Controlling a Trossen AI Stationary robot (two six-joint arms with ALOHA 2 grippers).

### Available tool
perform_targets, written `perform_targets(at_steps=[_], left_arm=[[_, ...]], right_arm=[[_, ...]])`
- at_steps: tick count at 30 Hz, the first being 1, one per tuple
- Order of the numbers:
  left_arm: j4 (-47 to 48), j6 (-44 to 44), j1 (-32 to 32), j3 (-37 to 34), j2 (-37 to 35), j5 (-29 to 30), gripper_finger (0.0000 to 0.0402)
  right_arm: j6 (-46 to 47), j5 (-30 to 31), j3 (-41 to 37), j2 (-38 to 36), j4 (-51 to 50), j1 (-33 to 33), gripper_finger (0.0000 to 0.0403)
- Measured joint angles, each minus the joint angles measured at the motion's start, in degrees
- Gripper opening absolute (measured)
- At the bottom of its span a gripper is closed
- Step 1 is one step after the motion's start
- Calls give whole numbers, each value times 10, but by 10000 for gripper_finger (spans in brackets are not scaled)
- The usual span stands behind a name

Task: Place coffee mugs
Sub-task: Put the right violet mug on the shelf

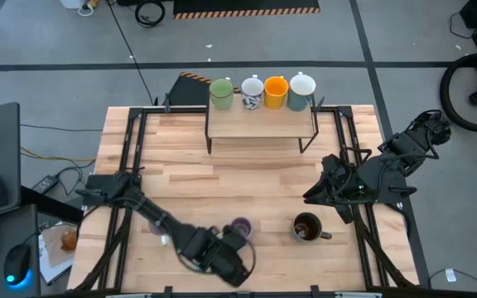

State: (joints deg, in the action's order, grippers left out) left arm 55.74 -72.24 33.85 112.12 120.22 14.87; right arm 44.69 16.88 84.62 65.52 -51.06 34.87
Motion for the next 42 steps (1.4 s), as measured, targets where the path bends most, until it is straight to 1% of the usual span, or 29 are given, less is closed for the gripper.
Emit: perform_targets(at_steps=[3,5,8,13,19,22,27,31,37,42], left_arm=[[23,-78,12,0,0,7,141],[40,-101,17,0,0,22,141],[39,-120,21,0,5,48,141],[39,-174,9,0,18,40,141],[16,-219,3,0,24,35,141],[29,-228,3,0,26,31,141],[25,-228,-4,0,36,34,141],[10,-215,-7,0,47,29,141],[24,-215,-11,0,56,24,141],[15,-201,-20,-1,74,10,141]], right_arm=[[-3,0,0,0,0,0,82],[-6,0,0,0,0,0,82],[-9,0,0,0,0,0,82],[-9,0,0,0,1,0,82],[-8,0,0,0,4,0,82],[-9,0,0,0,5,0,82],[-13,0,0,0,5,0,82],[-14,0,0,0,5,0,82],[-14,0,0,0,9,0,82],[-19,0,0,0,13,0,82]])
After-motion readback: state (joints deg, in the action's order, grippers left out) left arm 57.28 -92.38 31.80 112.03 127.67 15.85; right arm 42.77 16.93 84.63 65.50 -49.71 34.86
